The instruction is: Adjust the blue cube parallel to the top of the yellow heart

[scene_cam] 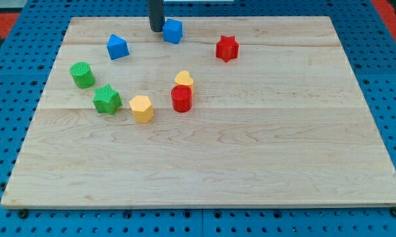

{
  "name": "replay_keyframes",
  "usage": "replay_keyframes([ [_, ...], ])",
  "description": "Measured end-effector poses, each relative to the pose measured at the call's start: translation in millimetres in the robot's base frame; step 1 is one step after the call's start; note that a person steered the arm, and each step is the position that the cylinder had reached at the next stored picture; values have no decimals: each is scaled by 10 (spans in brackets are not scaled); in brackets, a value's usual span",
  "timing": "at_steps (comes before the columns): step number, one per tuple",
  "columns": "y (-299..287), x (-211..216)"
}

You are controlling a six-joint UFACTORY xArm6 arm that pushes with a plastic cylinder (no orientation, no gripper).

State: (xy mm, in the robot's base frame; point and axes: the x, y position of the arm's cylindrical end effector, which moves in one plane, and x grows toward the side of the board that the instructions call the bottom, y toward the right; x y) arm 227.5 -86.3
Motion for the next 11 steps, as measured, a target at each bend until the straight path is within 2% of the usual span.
replay_keyframes([
  [1, 301, 52],
  [2, 351, 61],
  [3, 351, -351],
  [4, 420, -347],
  [5, 1166, -342],
  [6, 2189, -251],
  [7, 2832, -17],
  [9, 3361, -33],
  [11, 3381, -331],
])
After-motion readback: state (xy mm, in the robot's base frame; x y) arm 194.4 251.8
